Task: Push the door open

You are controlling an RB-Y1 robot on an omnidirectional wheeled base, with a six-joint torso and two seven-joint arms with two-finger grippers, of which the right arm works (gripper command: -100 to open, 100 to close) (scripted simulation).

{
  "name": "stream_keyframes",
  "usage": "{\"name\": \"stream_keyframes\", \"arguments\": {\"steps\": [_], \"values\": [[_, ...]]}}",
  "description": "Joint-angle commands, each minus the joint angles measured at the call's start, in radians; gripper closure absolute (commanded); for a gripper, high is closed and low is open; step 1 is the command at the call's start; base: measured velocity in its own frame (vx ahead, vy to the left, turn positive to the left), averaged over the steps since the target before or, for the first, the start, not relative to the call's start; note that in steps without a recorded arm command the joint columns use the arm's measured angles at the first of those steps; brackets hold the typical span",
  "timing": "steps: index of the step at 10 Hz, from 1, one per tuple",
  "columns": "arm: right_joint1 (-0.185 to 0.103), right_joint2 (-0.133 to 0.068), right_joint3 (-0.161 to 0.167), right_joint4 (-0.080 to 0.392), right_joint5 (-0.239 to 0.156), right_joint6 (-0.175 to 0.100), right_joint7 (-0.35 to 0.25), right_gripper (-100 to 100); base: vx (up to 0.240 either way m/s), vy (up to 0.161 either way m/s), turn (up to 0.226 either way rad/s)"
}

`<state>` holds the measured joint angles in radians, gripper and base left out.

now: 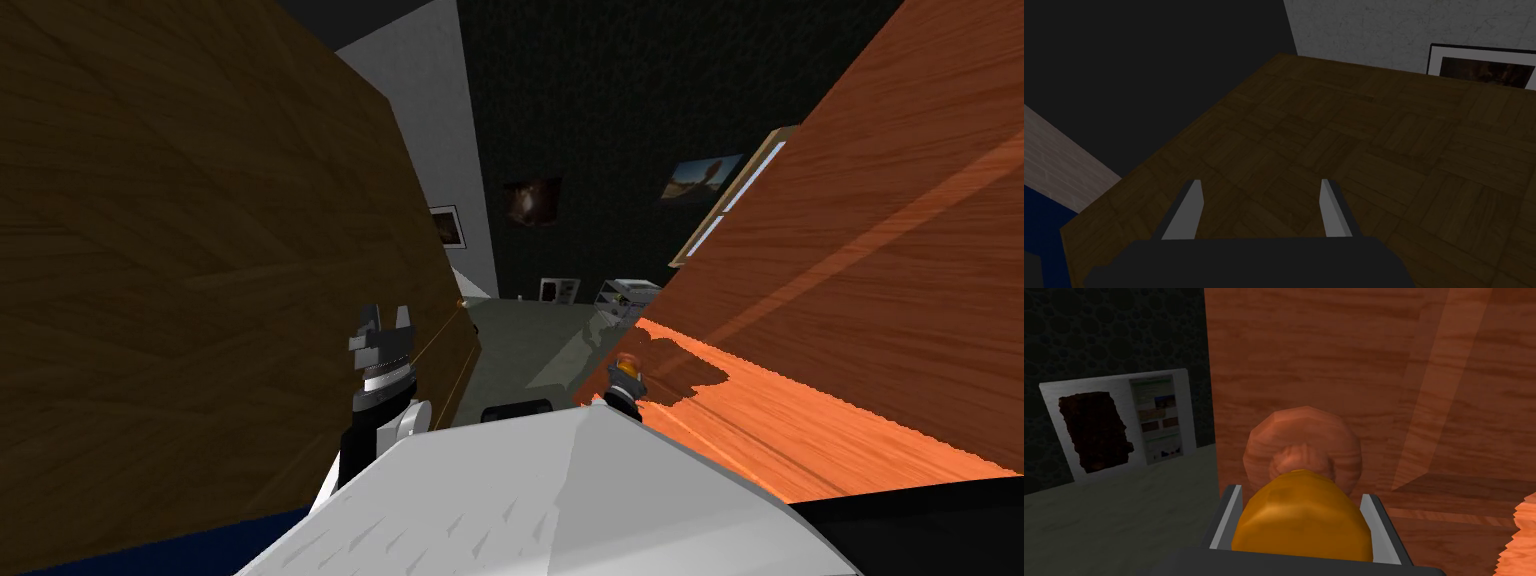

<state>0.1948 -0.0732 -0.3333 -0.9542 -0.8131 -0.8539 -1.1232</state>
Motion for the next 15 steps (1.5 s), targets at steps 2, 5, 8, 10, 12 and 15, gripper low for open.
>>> {"name": "stream_keyframes", "arguments": {"steps": [2, 5, 8, 10, 12, 15], "values": [[0.004, 0.003, -0.028, -0.006, -0.017, -0.008, 0.007, 100, 0.186, -0.089, -0.048], [0.006, -0.004, -0.046, 0.004, -0.031, -0.014, 0.008, 100, 0.140, -0.050, -0.041], [0.010, -0.009, -0.075, 0.008, -0.053, -0.019, 0.014, 100, 0.182, -0.108, -0.044], [0.014, -0.010, -0.100, 0.010, -0.071, -0.024, 0.018, 100, 0.181, -0.113, -0.064], [0.018, -0.009, -0.121, 0.013, -0.087, -0.027, 0.022, 100, 0.194, -0.116, -0.048], [0.011, -0.023, -0.144, 0.043, -0.105, -0.038, 0.015, 100, 0.130, -0.061, -0.046]]}}
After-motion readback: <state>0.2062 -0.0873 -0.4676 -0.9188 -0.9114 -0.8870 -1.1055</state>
